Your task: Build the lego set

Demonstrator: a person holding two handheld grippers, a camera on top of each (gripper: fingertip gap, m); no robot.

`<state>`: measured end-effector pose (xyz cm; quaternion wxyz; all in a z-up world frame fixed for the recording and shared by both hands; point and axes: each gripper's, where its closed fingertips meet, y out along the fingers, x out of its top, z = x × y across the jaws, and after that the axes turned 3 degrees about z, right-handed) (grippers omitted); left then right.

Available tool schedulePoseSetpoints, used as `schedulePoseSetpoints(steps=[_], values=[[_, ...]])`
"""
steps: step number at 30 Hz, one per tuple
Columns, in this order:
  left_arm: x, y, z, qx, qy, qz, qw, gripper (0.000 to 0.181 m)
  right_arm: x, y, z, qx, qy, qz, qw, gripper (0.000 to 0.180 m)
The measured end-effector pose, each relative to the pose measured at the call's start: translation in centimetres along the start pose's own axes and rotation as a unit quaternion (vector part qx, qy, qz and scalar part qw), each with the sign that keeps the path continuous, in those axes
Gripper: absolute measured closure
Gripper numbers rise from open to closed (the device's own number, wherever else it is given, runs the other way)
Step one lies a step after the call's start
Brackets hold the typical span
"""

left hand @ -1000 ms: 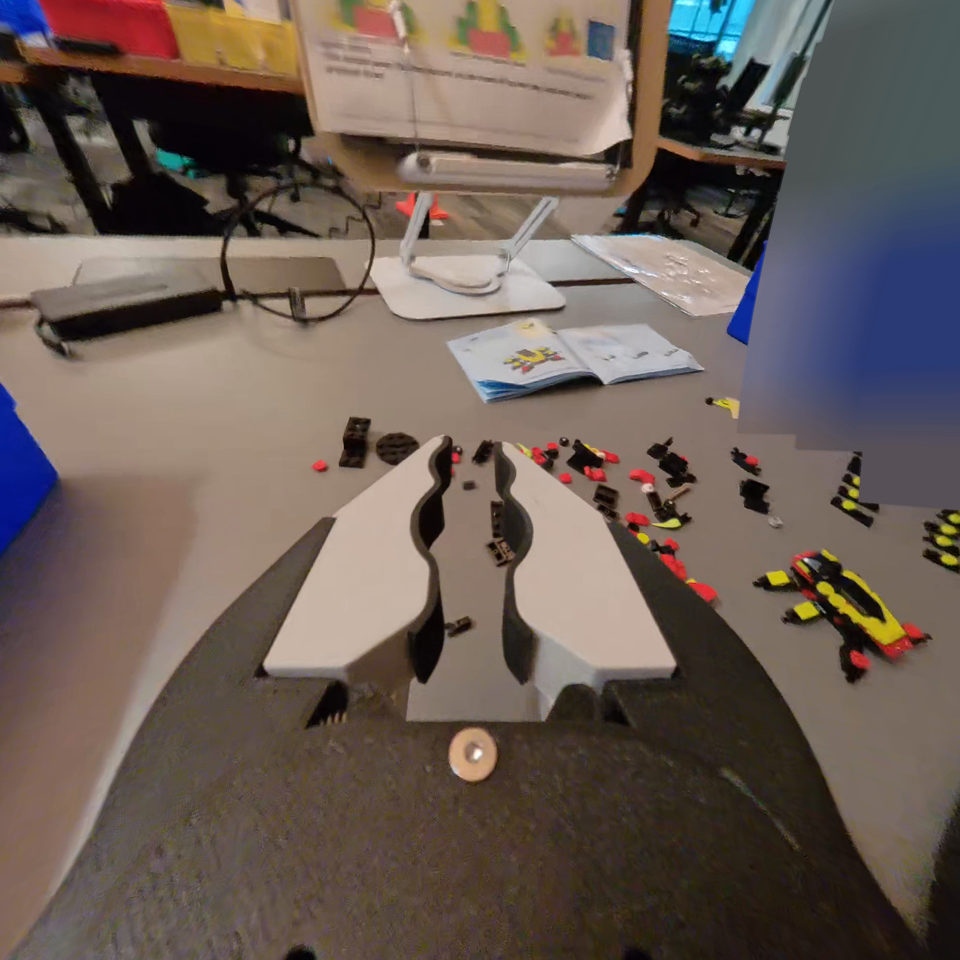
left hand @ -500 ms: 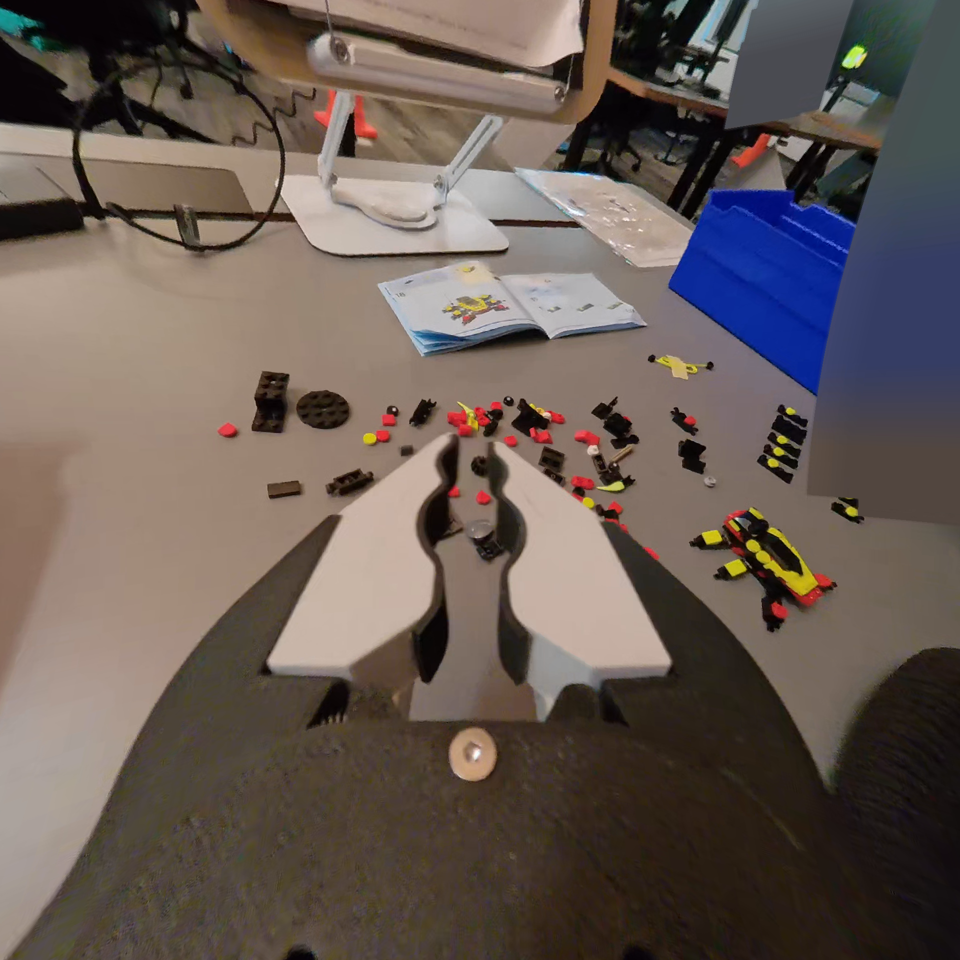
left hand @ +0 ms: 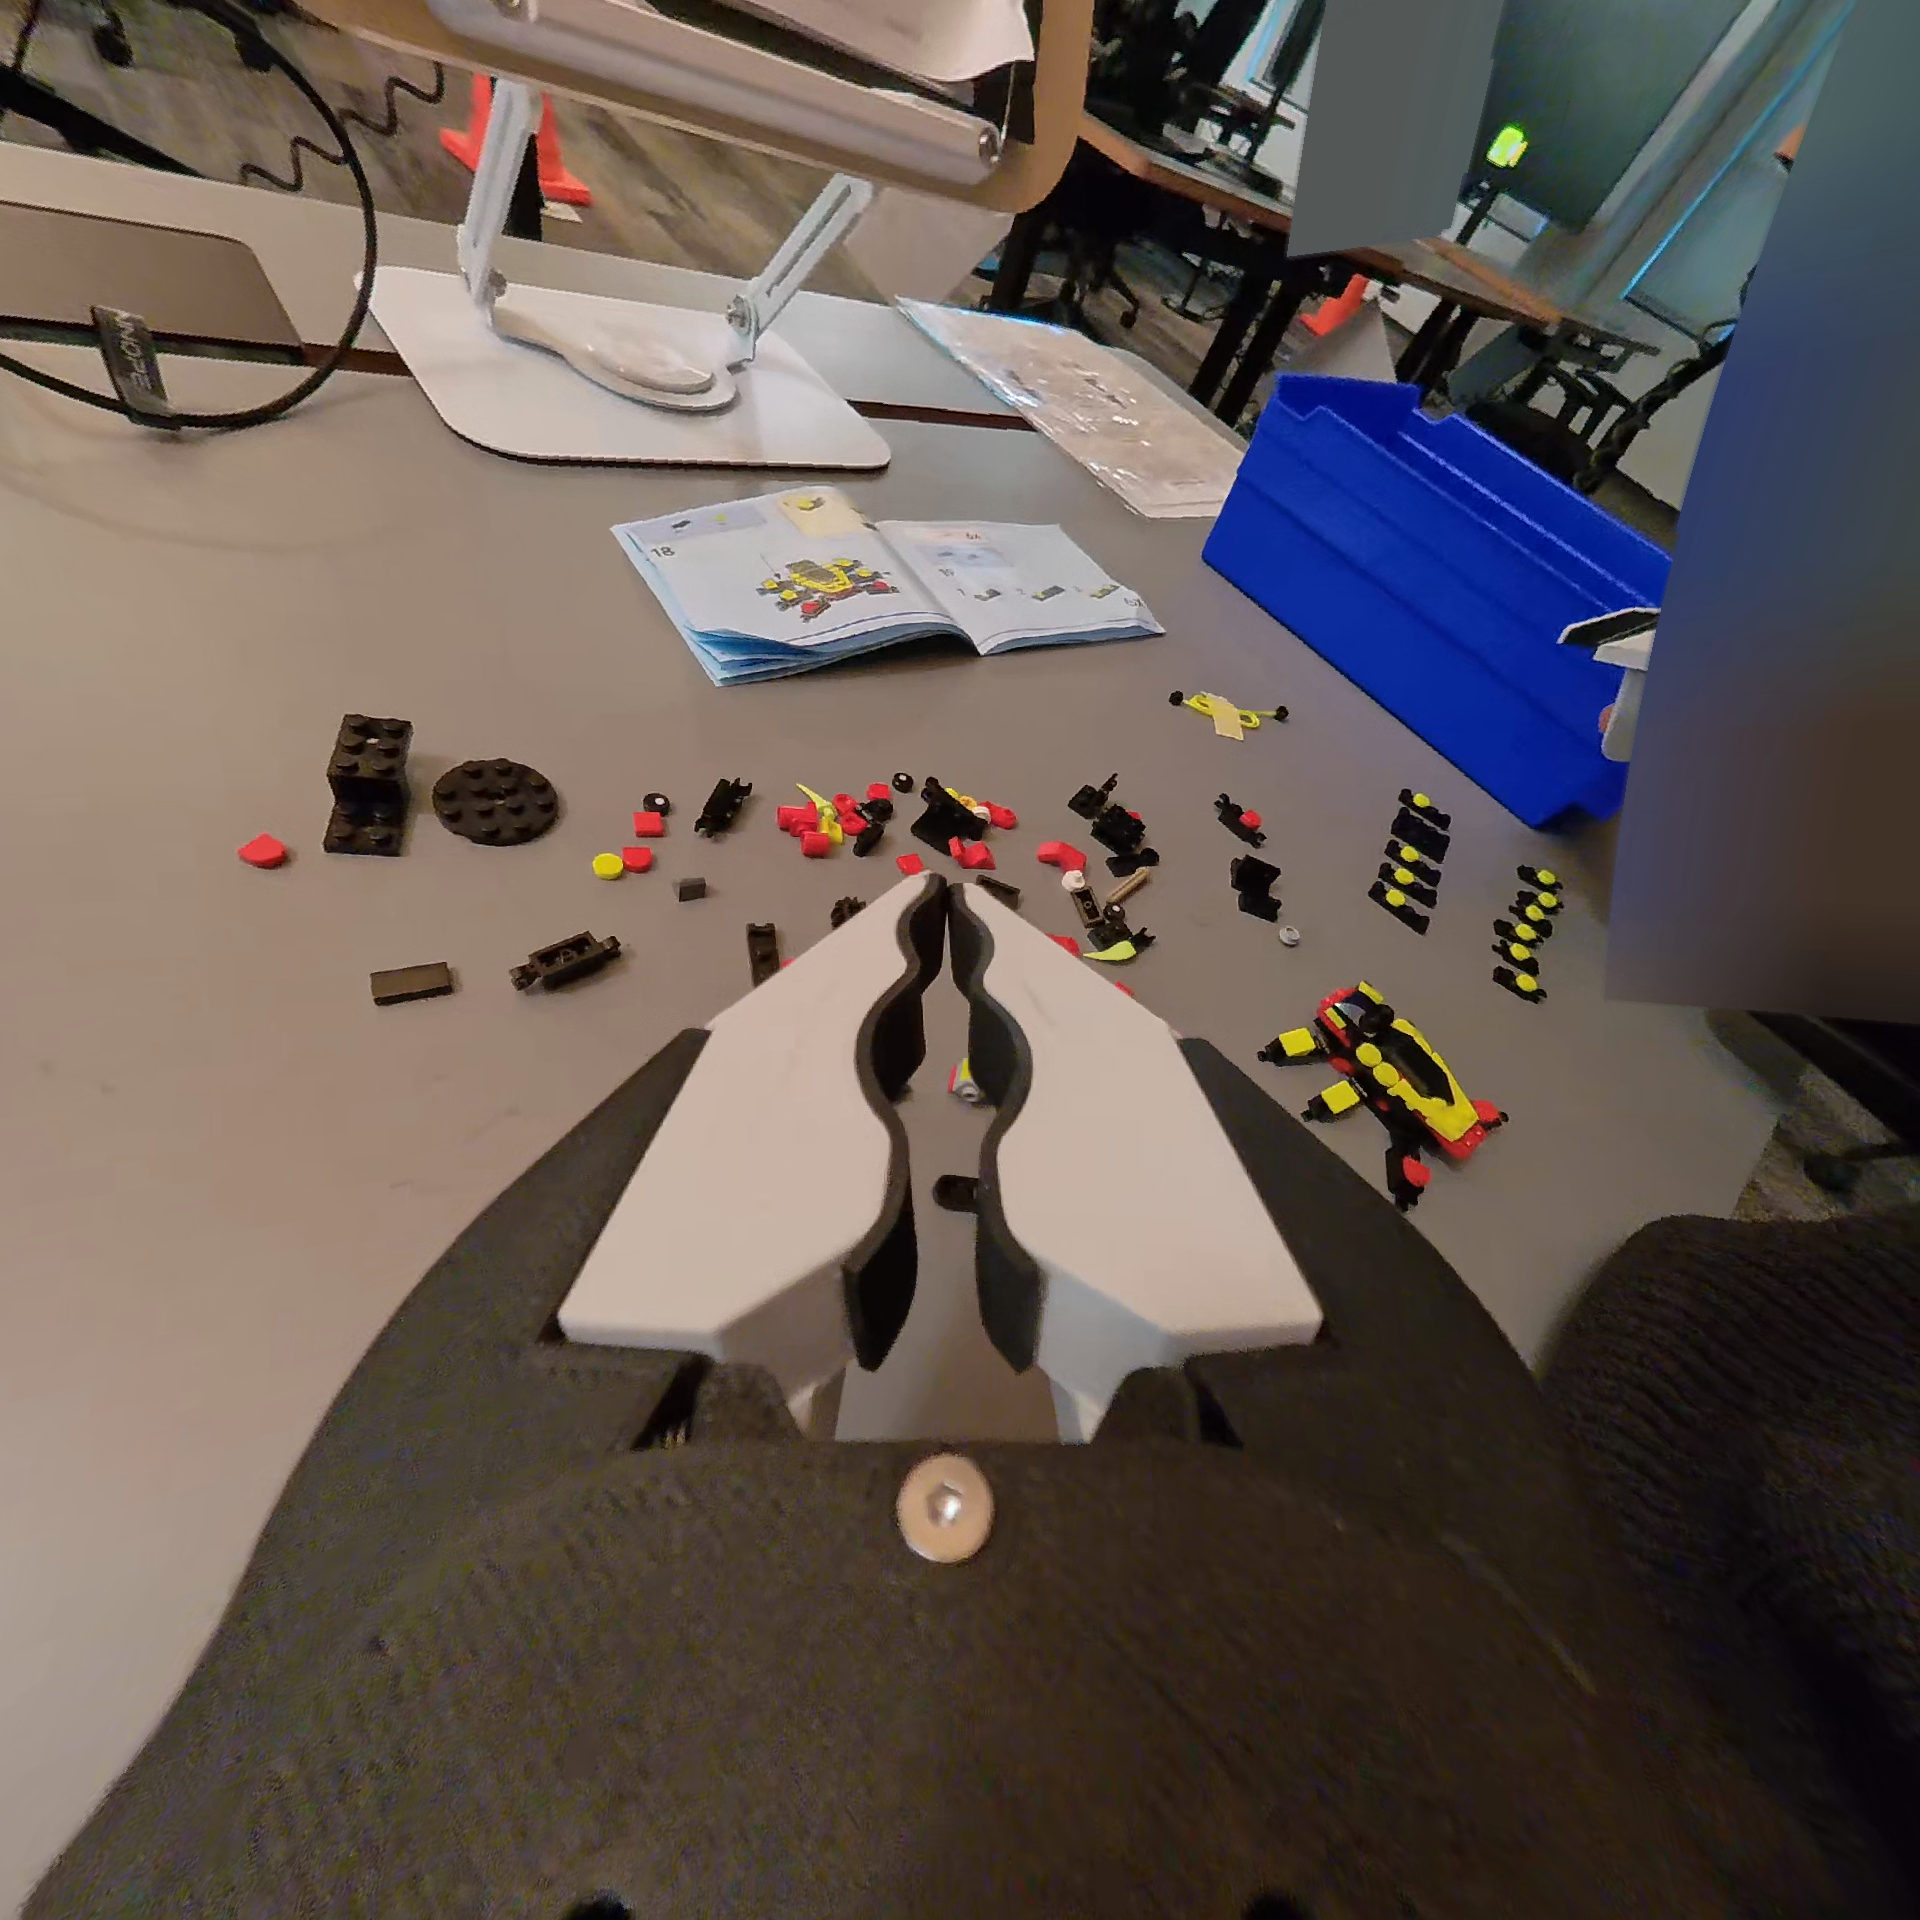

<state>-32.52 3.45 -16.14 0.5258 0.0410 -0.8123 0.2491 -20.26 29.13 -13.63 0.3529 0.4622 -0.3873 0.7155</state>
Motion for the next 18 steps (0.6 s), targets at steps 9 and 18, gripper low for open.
schedulePoseSetpoints(steps=[9, 18], values=[[-0.04, 0.09, -0.34, -0.009, 0.001, 0.0, 1.0, 0.181, -0.05, 0.02, -0.01, 0.001, 0.002, 0.001, 1.0, 0.166], [-0.26, 0.25, -0.53, -0.014, 0.0, 0.005, 1.0, 0.181, -0.14, 0.11, 0.01, 0.002, 0.002, 0.004, 1.0, 0.166]])
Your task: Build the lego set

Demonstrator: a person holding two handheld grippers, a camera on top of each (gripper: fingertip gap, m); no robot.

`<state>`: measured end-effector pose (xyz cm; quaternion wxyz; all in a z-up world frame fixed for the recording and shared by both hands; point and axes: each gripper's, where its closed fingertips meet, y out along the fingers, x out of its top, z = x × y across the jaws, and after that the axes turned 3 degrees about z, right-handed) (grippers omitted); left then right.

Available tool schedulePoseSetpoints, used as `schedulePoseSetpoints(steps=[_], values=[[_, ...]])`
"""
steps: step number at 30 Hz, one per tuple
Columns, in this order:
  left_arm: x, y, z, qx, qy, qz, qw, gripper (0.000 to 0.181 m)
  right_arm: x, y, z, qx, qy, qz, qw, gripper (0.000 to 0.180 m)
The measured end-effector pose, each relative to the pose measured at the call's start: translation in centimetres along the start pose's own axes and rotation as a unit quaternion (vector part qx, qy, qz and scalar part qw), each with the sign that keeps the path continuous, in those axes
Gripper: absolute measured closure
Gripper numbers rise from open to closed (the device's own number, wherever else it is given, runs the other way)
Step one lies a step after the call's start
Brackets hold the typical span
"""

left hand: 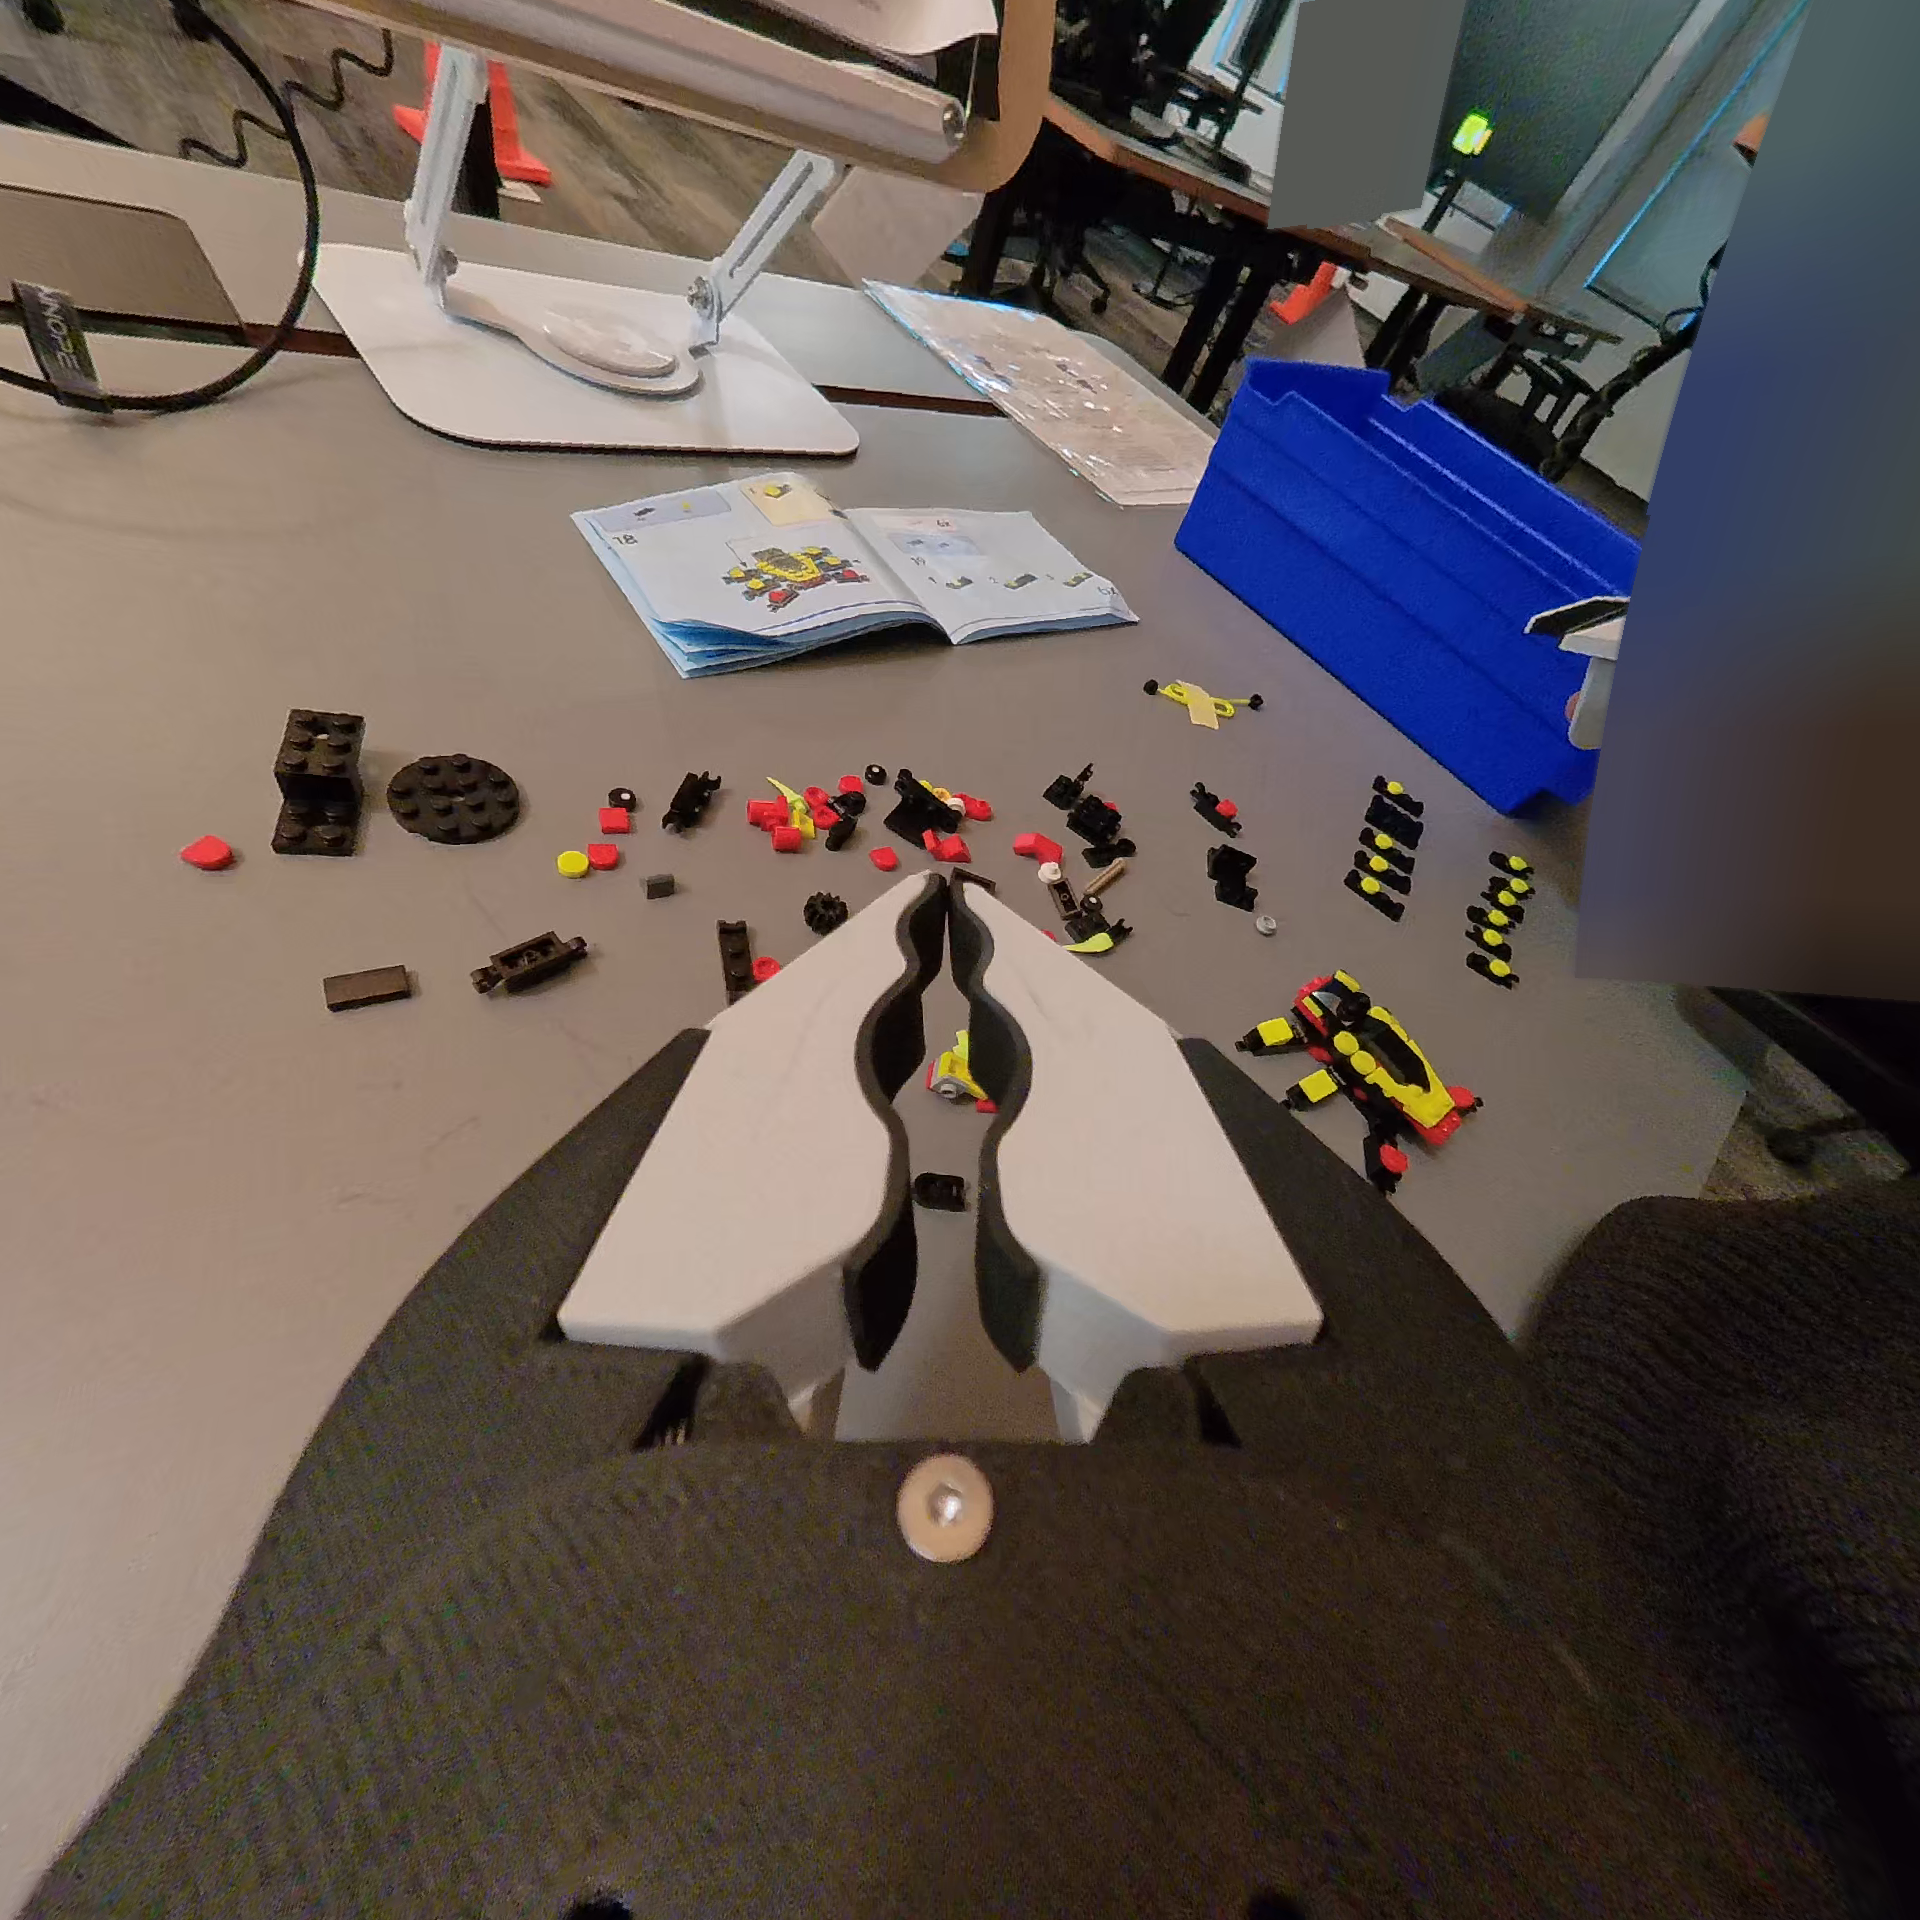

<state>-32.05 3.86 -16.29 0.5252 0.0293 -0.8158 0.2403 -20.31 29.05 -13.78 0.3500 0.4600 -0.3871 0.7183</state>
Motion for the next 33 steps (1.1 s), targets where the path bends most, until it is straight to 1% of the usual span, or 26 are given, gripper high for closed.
schedulePoseSetpoints(steps=[33], values=[[-0.48, 0.37, -0.11, -0.009, -0.01, 0.014, 1.0, 0.181, -0.18, 0.28, 0.01, 0.003, 0.003, 0.005, 1.0, 0.165]])
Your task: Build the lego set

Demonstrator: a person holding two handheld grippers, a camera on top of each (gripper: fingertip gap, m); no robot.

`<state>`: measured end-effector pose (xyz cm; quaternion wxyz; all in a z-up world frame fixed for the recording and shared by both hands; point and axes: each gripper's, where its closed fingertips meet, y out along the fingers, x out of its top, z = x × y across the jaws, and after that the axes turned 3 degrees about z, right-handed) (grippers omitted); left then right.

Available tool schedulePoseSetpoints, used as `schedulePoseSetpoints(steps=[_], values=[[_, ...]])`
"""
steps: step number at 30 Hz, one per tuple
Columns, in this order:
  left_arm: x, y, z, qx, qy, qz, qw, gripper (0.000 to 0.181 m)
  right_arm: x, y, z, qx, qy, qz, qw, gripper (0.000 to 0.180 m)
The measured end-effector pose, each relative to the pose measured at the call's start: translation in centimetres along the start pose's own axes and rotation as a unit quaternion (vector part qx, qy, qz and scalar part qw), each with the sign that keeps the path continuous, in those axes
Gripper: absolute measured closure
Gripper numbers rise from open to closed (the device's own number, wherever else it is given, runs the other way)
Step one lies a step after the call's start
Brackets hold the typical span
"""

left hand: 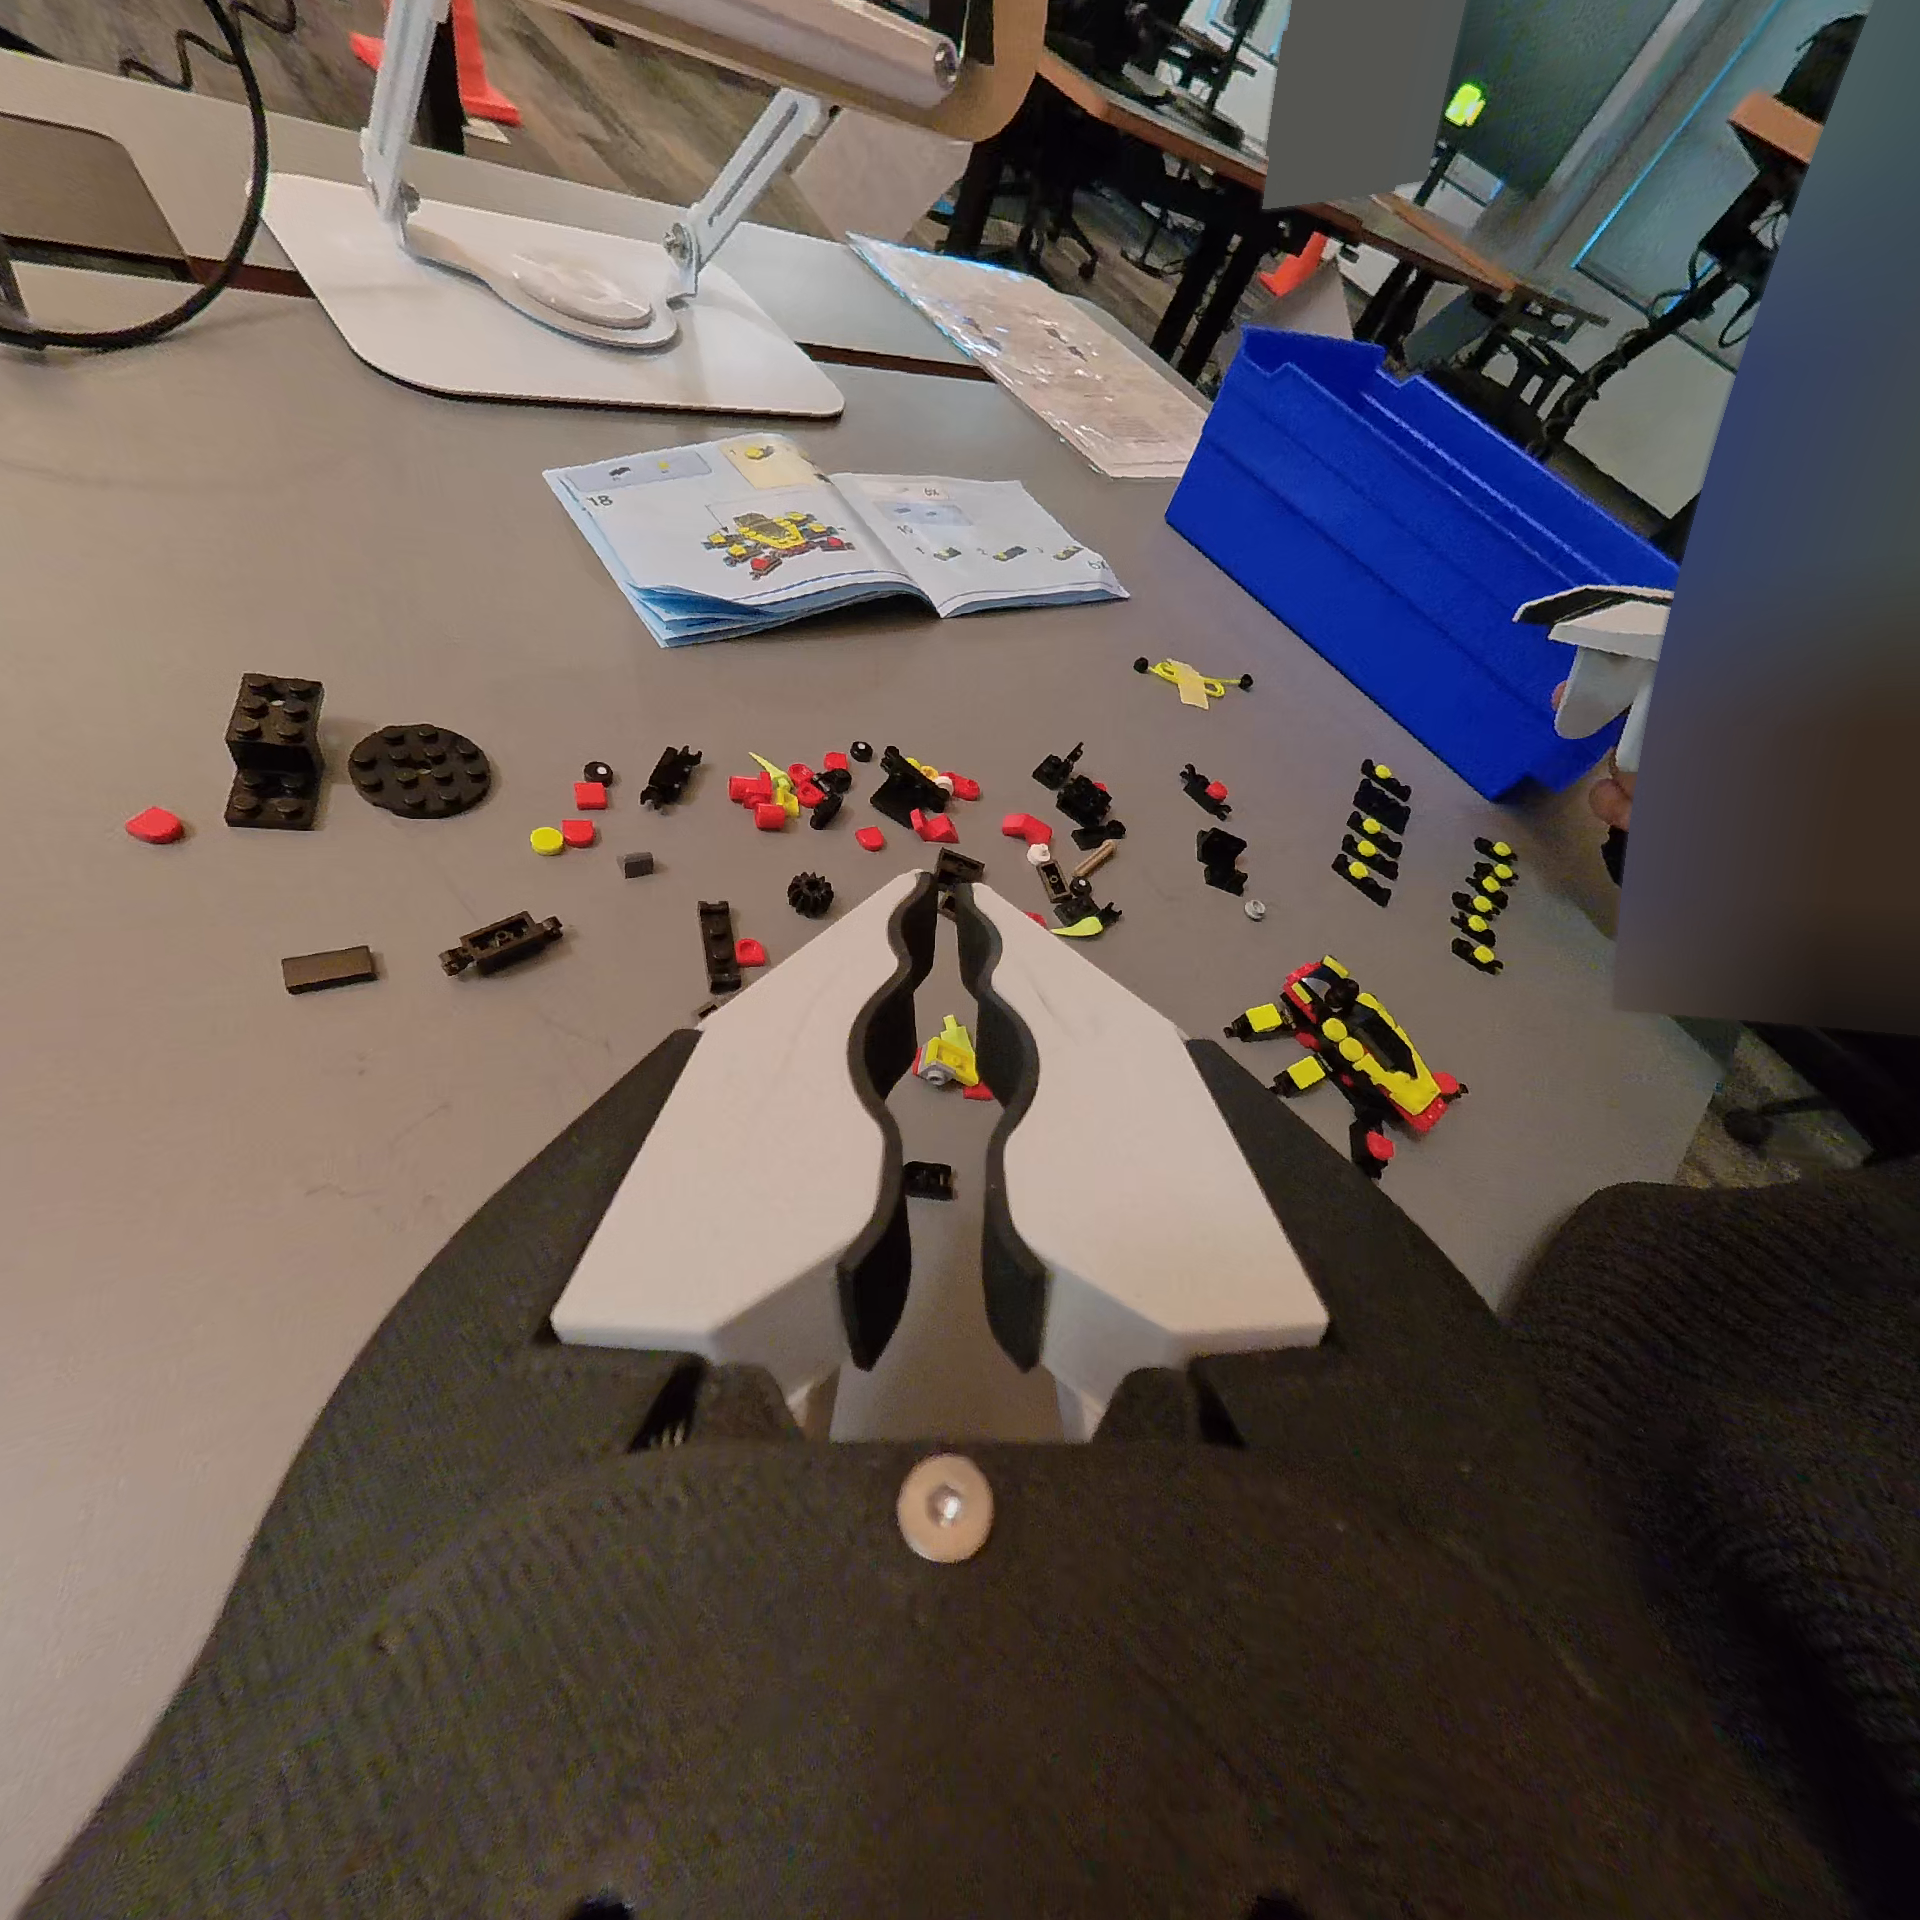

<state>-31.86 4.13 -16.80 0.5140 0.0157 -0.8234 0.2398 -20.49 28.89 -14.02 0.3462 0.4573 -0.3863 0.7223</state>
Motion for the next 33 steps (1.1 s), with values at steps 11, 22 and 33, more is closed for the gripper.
schedulePoseSetpoints(steps=[11, 22, 33], values=[[0.0, 0.1, -0.4, -0.012, -0.002, 0.0, 1.0, 0.18, -0.1, -0.1, 0.2, -0.003, -0.005, 0.004, 1.0, 0.165], [0.5, 3.3, -4.1, -0.102, 0.008, 0.024, 0.994, 0.179, -1.6, -3.9, -0.1, -0.072, -0.013, 0.008, 0.997, 0.167], [0.3, 6.7, -6.0, -0.15, 0.018, 0.062, 0.987, 0.176, -3.4, -7.2, -0.3, -0.117, -0.004, 0.017, 0.993, 0.166]])
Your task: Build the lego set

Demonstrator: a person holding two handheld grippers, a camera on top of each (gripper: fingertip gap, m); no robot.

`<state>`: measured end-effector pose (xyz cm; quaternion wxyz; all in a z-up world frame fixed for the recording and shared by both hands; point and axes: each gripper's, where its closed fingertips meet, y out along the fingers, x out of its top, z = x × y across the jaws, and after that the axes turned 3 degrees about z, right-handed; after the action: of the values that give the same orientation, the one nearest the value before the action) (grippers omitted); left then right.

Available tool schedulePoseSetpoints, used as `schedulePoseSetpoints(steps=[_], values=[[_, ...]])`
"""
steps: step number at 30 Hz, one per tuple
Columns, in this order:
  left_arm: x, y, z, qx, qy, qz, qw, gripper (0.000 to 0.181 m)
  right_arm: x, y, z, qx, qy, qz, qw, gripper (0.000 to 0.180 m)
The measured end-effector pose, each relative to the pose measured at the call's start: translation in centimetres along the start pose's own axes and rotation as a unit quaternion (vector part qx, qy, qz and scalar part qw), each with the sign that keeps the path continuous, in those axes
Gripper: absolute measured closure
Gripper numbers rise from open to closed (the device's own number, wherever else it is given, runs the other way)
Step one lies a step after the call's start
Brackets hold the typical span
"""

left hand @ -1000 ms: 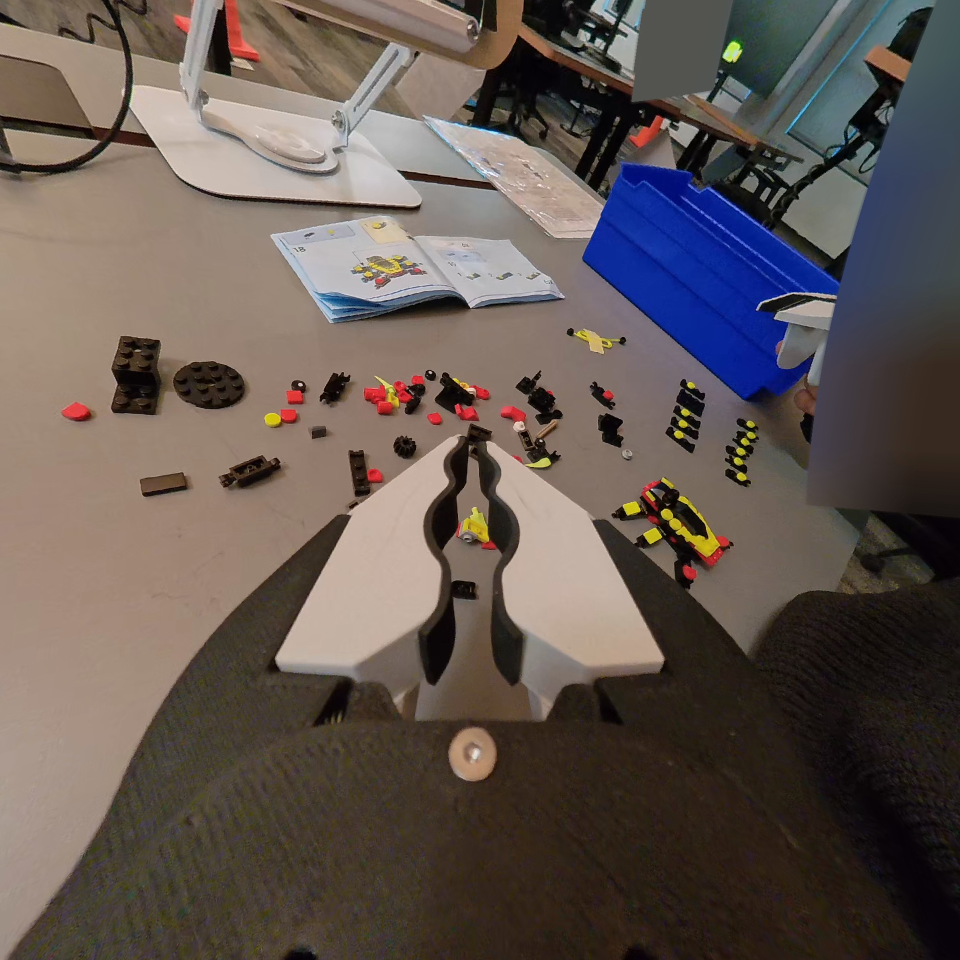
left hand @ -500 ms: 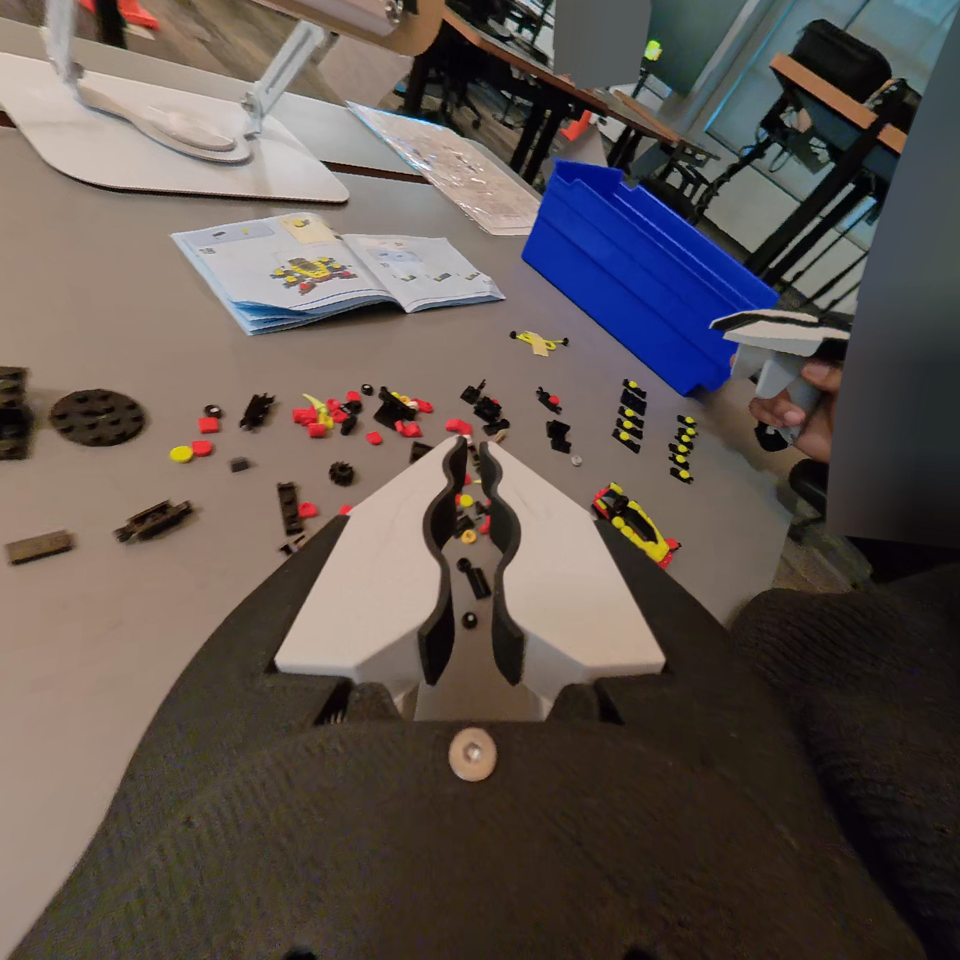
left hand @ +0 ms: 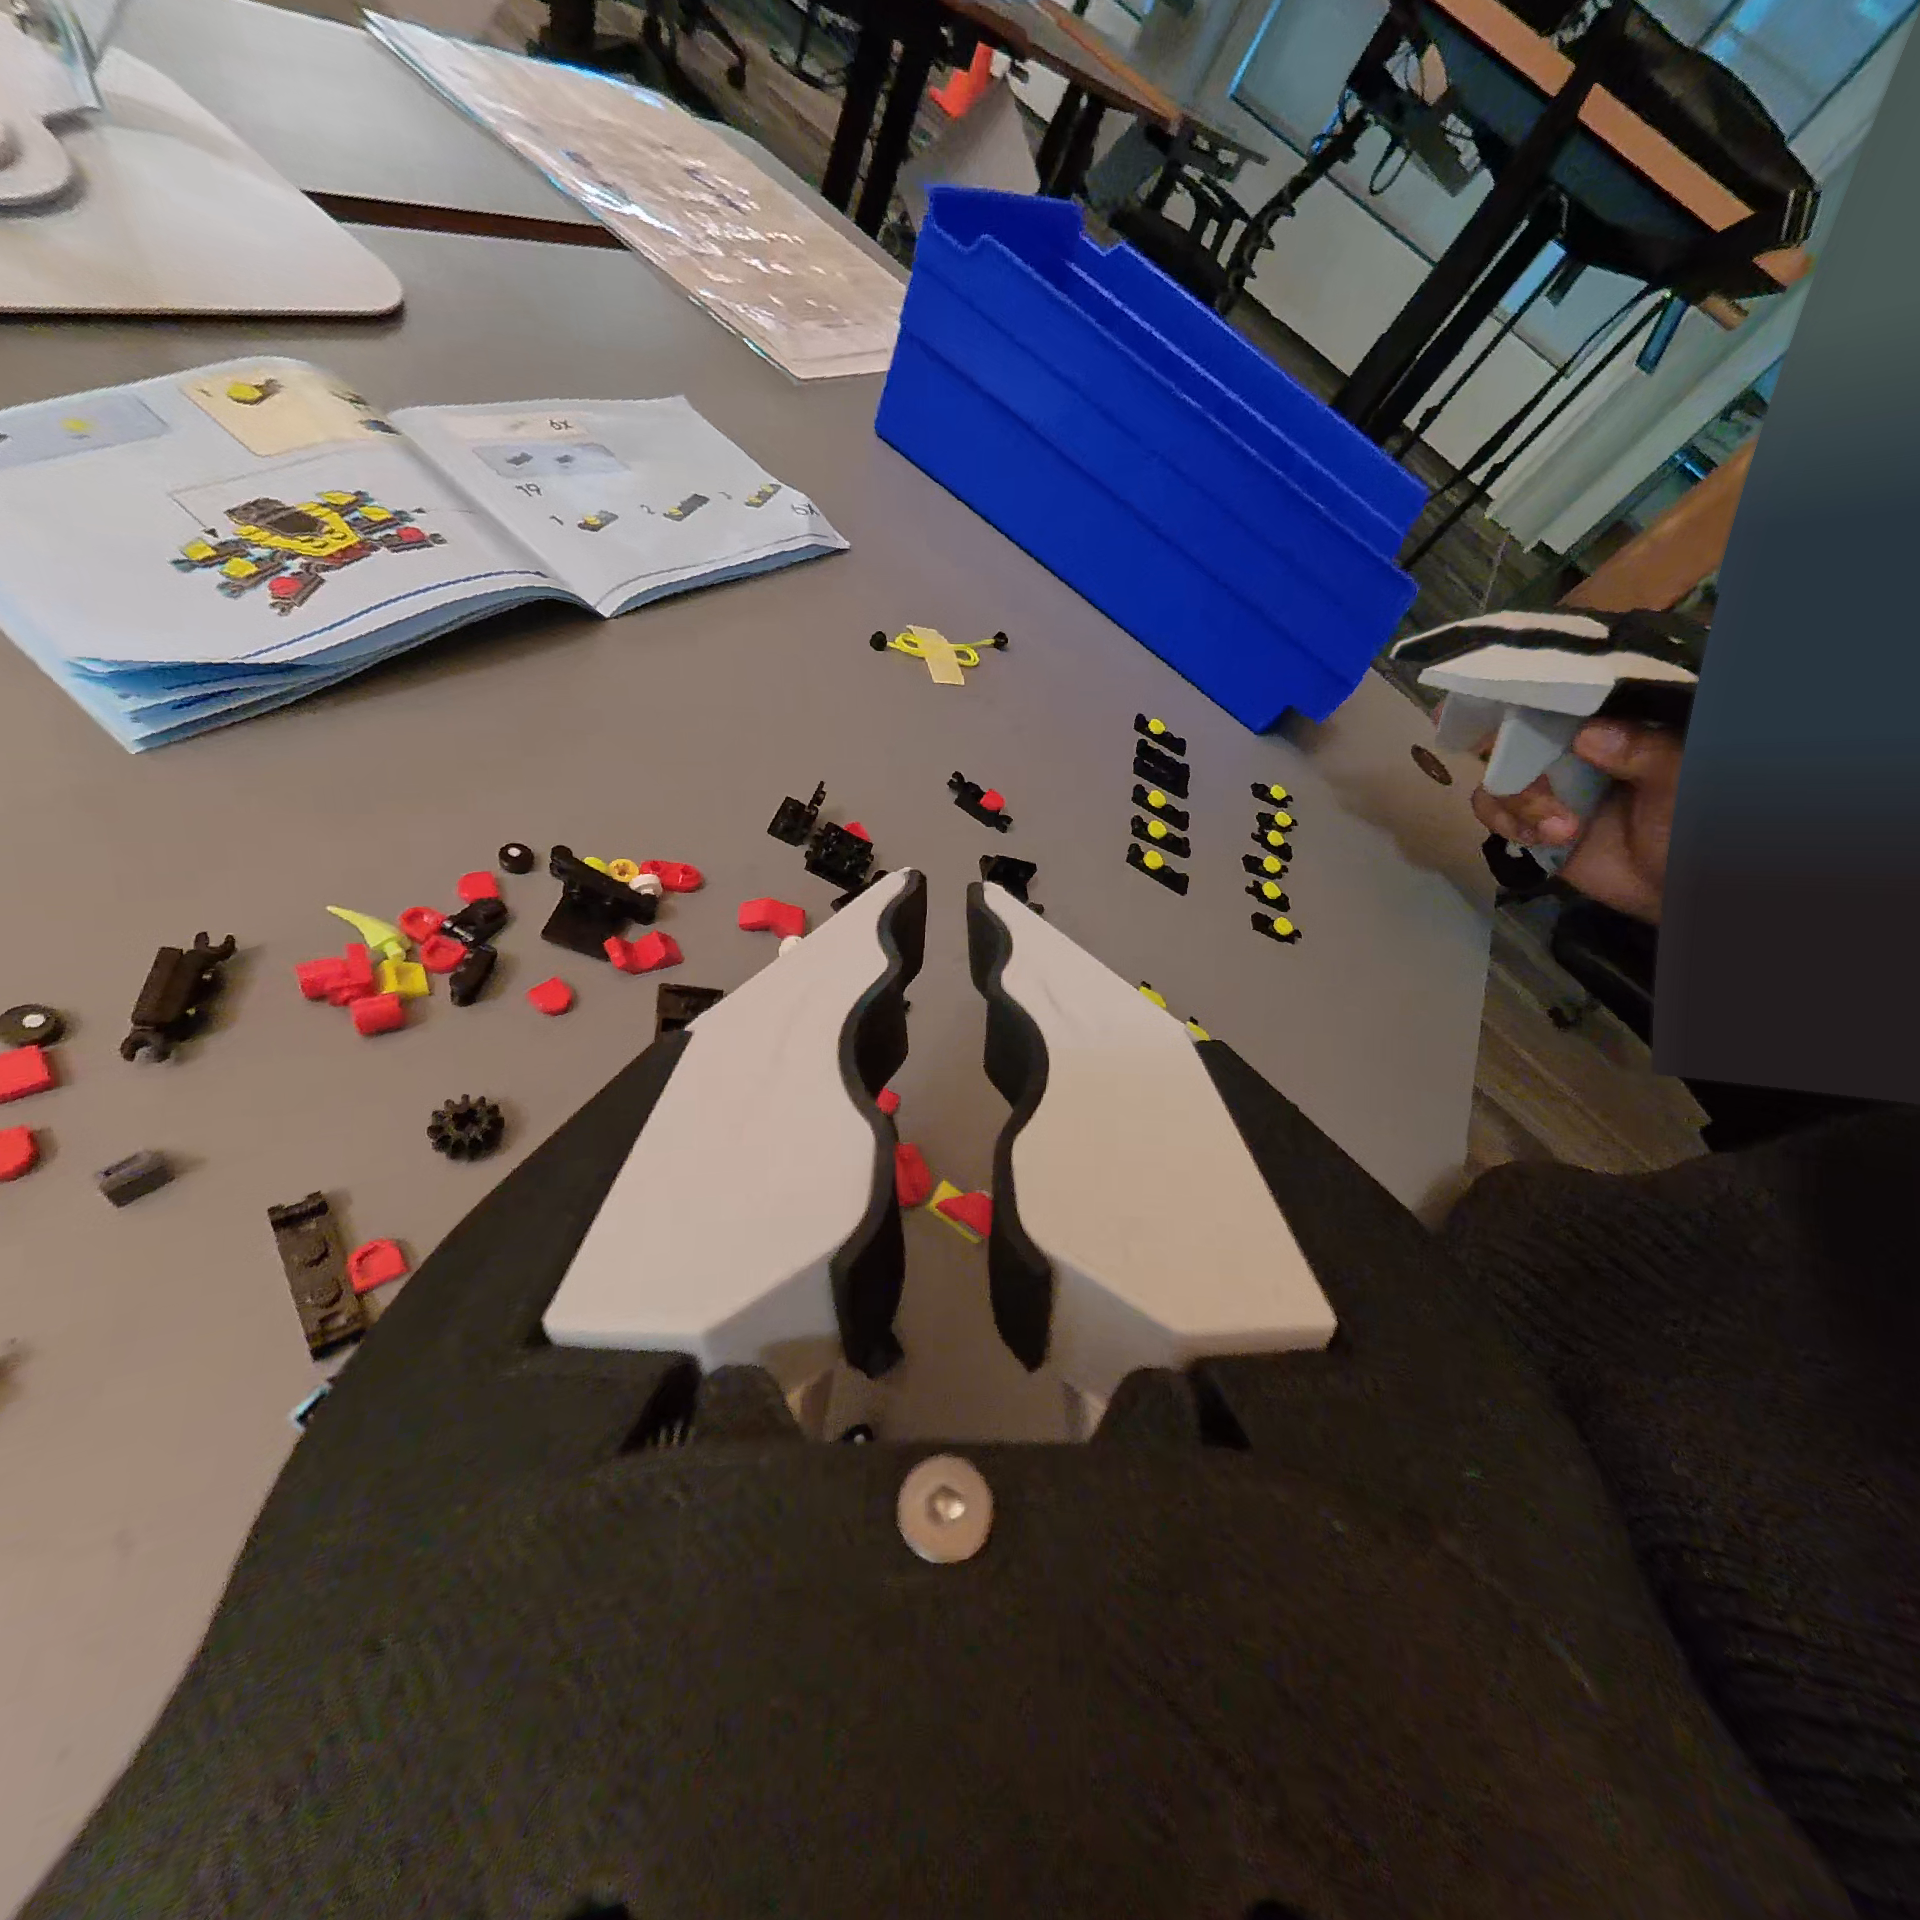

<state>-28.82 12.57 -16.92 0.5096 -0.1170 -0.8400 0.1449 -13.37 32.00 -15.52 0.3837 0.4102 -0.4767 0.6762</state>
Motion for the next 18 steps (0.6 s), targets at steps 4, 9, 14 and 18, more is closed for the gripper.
schedulePoseSetpoints(steps=[4, 9, 14, 18], values=[[-0.5, 0.6, 0.1, -0.015, -0.016, 0.015, 1.0, 0.17, -1.1, 0.9, 3.2, 0.091, -0.014, 0.03, 0.995, 0.16], [-1.3, 1.4, -1.3, -0.043, 0.004, 0.043, 0.998, 0.155, -4.7, 3.6, 8.5, 0.177, -0.104, 0.125, 0.971, 0.144], [-3.0, 2.2, -2.3, -0.022, 0.087, 0.086, 0.992, 0.15, -7.5, 6.2, 12.0, 0.21, -0.188, 0.189, 0.941, 0.129], [-3.3, 2.3, -3.0, -0.026, 0.096, 0.091, 0.991, 0.146, -7.2, 8.1, 13.6, 0.236, -0.228, 0.179, 0.928, 0.117]])
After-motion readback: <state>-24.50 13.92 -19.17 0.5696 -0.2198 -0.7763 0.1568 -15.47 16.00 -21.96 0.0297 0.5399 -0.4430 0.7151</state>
